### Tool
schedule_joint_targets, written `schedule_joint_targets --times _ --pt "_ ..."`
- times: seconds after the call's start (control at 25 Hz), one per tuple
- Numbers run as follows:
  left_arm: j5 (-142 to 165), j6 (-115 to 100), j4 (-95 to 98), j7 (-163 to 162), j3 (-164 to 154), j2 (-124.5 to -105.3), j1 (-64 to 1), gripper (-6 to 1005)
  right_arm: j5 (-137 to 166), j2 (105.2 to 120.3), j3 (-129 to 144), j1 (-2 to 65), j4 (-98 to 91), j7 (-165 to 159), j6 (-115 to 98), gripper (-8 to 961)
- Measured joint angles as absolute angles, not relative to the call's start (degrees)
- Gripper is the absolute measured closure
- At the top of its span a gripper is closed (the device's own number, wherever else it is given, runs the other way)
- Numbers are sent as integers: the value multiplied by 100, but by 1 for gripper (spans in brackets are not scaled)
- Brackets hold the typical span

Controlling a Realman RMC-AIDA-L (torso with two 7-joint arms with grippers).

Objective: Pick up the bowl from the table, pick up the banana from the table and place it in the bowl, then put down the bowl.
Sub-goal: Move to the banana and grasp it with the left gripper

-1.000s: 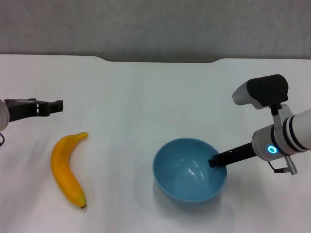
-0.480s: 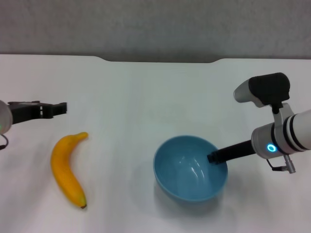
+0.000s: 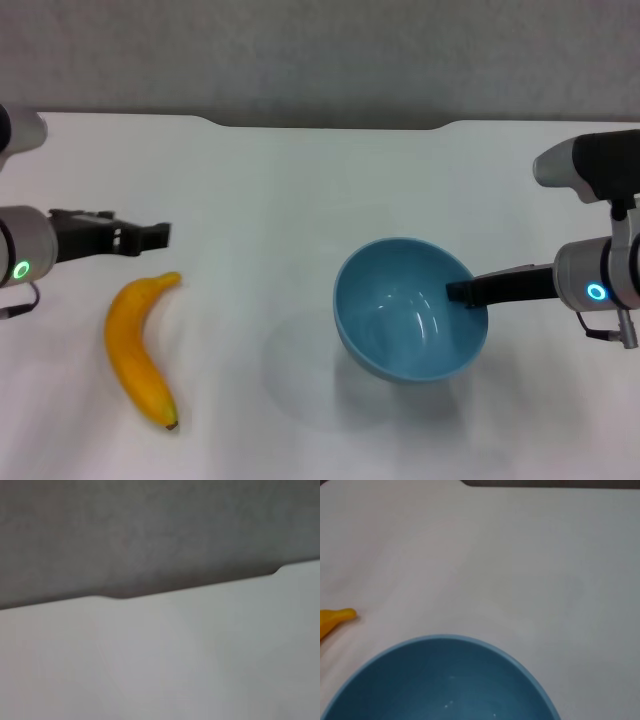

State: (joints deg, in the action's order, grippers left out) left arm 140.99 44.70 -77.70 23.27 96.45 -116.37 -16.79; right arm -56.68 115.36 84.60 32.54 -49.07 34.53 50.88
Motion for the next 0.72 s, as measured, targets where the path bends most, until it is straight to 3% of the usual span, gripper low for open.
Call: schedule_joint_targets --times 0.32,0.72 --pt "16422 4901 -7729 -291 8874 -11652 -1957 187 -5660 11531 8414 3203 -4981 3442 5075 921" --pt "16446 5174 -7427 -1066 8411 -11660 -2239 176 -5685 11531 8411 3190 -5075 3437 5070 920"
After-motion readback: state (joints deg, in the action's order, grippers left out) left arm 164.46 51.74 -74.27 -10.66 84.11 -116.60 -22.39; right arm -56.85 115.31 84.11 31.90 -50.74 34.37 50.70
